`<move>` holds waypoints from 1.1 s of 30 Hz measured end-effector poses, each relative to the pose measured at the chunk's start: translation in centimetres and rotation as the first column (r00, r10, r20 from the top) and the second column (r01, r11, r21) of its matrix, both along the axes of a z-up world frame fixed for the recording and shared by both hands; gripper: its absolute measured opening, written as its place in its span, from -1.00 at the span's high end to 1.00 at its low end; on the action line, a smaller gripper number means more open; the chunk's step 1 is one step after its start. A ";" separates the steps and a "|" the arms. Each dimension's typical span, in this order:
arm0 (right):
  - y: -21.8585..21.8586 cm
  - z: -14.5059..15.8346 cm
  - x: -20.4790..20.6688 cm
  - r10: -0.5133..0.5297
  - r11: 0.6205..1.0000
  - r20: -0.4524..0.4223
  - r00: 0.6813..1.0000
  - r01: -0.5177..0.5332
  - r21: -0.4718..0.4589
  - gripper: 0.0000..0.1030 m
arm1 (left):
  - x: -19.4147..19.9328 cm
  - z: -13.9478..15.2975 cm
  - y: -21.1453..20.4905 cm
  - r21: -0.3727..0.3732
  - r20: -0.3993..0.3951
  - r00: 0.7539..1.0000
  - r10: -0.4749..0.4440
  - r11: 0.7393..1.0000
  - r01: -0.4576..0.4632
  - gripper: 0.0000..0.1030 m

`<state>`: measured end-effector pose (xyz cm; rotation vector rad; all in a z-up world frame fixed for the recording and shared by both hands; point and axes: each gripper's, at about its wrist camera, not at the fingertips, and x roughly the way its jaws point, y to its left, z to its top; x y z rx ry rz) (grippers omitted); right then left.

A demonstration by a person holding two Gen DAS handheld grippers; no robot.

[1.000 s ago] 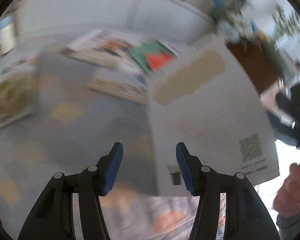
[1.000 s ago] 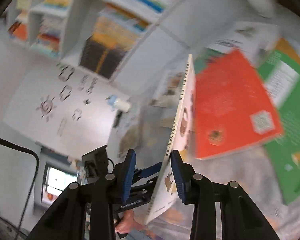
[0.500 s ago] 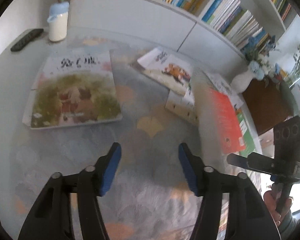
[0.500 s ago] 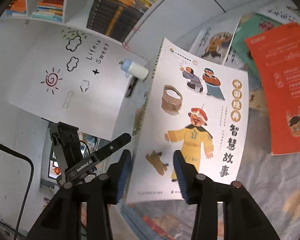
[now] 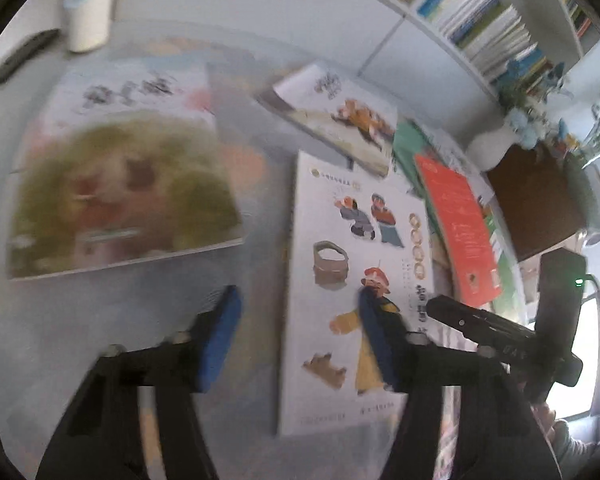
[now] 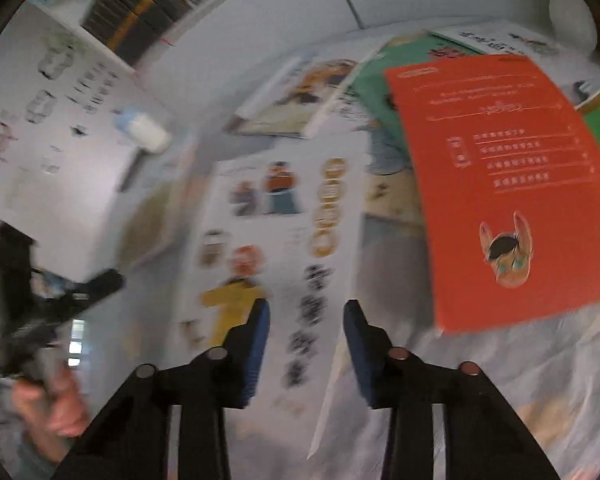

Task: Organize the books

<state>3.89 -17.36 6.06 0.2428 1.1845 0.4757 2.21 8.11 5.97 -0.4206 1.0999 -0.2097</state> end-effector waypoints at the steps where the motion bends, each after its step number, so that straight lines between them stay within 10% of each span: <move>1: -0.3 -0.4 0.5 -0.004 1.000 -0.003 1.000 0.004 -0.008 0.29 | 0.4 -0.7 -0.6 0.007 -0.021 1.000 -0.008 1.000 0.008 0.23; 7: -0.3 -0.7 0.4 -0.027 1.000 -0.001 1.000 0.027 -0.004 0.29 | 0.6 -2.3 -2.3 -0.001 -0.048 0.998 -0.045 0.999 0.045 0.32; 13: -2.8 -1.2 -1.0 -0.062 0.990 -0.050 0.997 0.068 0.122 0.28 | -1.8 1.6 -1.3 -0.203 0.086 0.994 -0.067 0.976 0.083 0.32; 19: -5.0 -2.3 -0.9 -0.115 0.949 -0.120 0.986 0.145 0.281 0.29 | -2.6 2.7 -3.8 -0.118 0.118 0.984 -0.133 0.982 0.147 0.32; 33: -2.9 -1.2 -1.8 -0.120 0.984 -0.031 0.992 0.123 0.131 0.29 | -2.7 -0.8 -5.7 -0.168 0.021 0.988 -0.151 0.974 0.153 0.82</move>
